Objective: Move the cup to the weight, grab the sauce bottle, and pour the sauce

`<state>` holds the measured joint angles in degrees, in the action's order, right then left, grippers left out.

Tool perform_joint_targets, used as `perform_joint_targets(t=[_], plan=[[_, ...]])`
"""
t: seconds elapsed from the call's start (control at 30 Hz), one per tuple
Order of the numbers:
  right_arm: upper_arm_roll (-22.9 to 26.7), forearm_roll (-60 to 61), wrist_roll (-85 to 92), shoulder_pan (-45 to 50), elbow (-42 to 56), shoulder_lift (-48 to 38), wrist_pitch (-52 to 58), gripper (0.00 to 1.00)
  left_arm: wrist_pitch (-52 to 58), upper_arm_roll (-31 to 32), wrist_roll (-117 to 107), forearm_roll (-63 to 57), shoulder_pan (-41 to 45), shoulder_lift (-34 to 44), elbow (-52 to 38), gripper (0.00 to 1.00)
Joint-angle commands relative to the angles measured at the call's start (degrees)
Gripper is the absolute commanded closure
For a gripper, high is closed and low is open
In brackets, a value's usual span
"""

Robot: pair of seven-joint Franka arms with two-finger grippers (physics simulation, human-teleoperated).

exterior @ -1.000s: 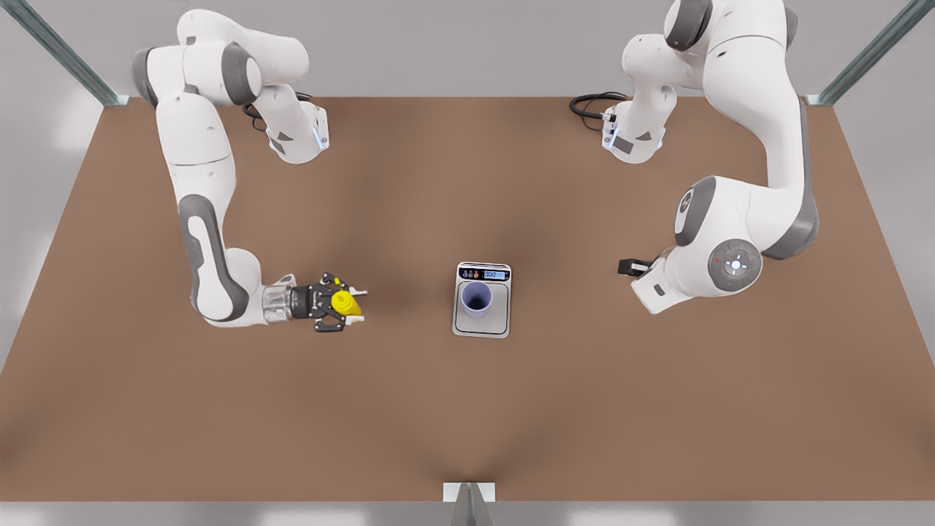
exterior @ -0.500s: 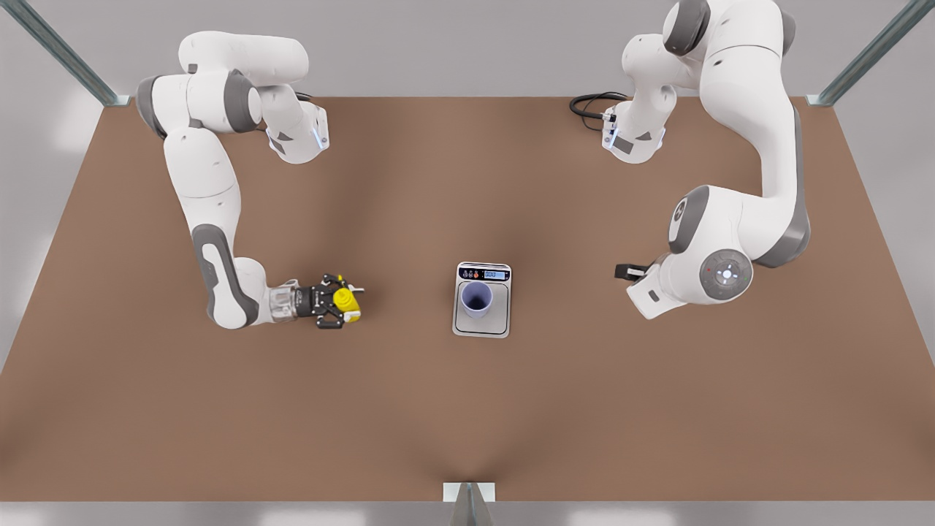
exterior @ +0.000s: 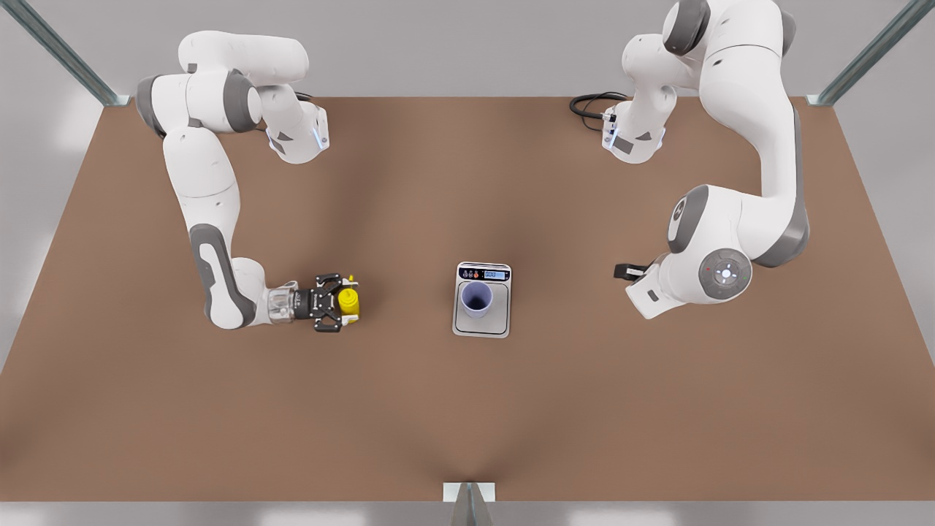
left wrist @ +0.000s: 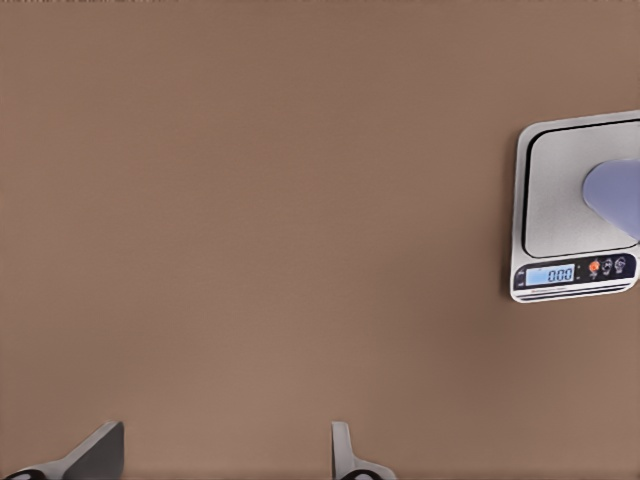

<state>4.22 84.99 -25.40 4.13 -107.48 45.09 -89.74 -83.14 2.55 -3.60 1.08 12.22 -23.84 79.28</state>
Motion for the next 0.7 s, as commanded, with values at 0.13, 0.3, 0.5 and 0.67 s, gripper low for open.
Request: perform_joint_targets(t=[0.13,0.3,0.5,0.67], plan=[[0.08,-1.32,0.09,-0.7,0.16,-0.09,0.0,0.0,0.08,0.09,-0.7,0.06,0.09,0.19,-0.09,0.0],[0.78,-2.64,0.71,-0.97,-0.01,0.0,0.0,0.0,0.0,0.09,-1.05,-0.02,0.53,0.19,-0.09,0.0],[2.46,-2.99,0.18,-1.67,0.34,-0.53,0.0,0.0,0.08,0.09,-1.05,0.06,0.53,0.1,-0.09,0.0],[3.25,-3.78,0.09,-2.11,0.43,-0.71,0.0,0.0,0.0,0.18,-1.05,0.06,0.62,0.1,-0.09,0.0]])
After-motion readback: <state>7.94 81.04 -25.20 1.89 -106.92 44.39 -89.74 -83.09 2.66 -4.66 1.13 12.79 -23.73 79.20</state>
